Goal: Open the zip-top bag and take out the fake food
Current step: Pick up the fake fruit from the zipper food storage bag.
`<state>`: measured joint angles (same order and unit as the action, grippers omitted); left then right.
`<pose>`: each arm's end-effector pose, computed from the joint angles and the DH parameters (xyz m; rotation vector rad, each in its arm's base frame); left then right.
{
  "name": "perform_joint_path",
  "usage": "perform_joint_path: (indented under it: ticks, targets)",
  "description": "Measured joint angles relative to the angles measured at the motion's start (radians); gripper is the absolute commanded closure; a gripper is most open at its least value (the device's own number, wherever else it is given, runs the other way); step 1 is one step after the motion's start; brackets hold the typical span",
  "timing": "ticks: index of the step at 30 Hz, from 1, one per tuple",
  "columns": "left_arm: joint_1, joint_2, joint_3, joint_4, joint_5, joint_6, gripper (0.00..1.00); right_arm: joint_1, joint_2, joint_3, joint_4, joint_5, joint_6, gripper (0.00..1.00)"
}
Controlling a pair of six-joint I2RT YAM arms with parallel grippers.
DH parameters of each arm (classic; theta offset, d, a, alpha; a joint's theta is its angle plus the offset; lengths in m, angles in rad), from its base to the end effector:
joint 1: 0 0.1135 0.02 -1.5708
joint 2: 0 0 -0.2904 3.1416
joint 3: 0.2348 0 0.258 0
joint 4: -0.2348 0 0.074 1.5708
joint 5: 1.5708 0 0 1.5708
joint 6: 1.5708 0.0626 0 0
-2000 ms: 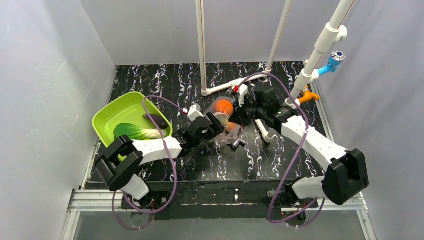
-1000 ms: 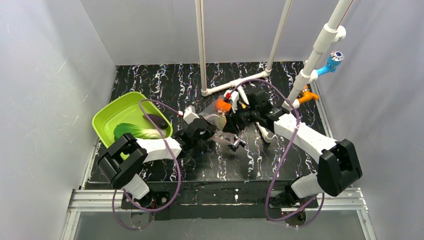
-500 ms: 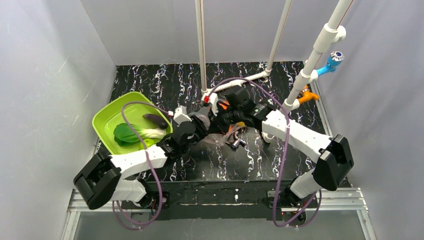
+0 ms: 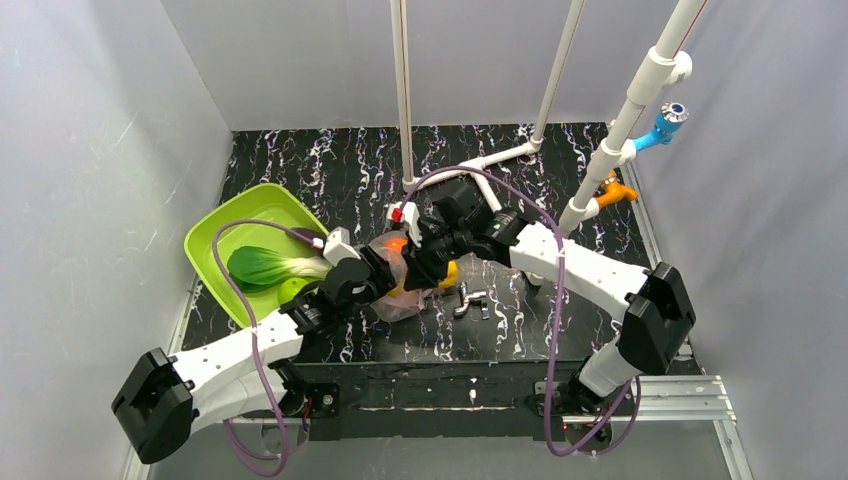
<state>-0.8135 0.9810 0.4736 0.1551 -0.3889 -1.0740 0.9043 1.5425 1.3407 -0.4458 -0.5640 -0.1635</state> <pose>0.1758 -0.1514 0.2399 -0.5276 1.9304 -0.8912 0.2030 0.3122 0.3357 -1.4387 1.7900 1.0232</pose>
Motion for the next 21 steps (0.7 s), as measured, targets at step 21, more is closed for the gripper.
perform_joint_path:
  ticks: [21]
  targets:
    - [0.0, 0.048, -0.101, -0.058, 0.037, -0.114, 0.36, -0.22, 0.223, -0.101, 0.108, 0.251, 0.054, 0.33]
